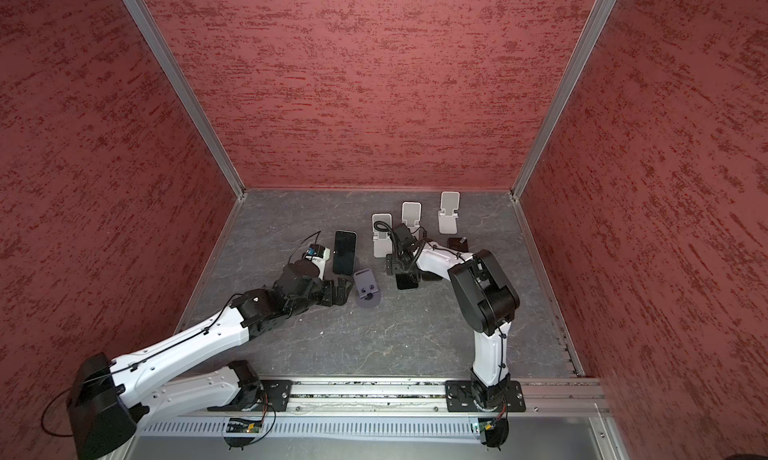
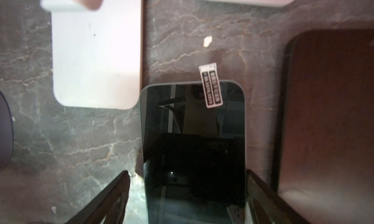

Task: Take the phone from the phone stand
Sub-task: 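Reach the left gripper to the empty purple stand while the right gripper draws back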

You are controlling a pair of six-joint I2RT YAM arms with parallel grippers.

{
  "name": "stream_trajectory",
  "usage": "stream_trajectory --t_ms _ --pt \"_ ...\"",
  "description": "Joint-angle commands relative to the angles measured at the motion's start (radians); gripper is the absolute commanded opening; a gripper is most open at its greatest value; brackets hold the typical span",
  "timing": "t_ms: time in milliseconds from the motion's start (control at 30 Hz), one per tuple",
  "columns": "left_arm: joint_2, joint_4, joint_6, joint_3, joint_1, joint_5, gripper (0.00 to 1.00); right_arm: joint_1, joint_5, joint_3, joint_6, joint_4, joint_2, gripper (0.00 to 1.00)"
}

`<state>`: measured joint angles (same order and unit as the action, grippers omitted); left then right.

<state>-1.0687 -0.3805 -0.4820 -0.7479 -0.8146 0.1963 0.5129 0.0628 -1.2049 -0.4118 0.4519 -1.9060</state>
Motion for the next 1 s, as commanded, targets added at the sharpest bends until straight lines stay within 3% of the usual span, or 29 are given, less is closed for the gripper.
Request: stream_trajectory --t_ms 0,267,967 --pt "-0.030 -0.065 -0.011 -0.051 -0.032 0.103 0.99 -0.009 -0.038 0.023 0.020 0.011 0.077 0.91" --pt "-0.097 -0.100 -0.023 -0.126 -0.073 0.157 0.99 -0.008 -0.046 0.047 0.079 0.013 0.191 0.99" --pt "-0.209 -0.270 -0.076 -0.292 -0.147 0.278 0.99 -0.010 0.025 0.077 0.053 -0.020 0.370 0.99"
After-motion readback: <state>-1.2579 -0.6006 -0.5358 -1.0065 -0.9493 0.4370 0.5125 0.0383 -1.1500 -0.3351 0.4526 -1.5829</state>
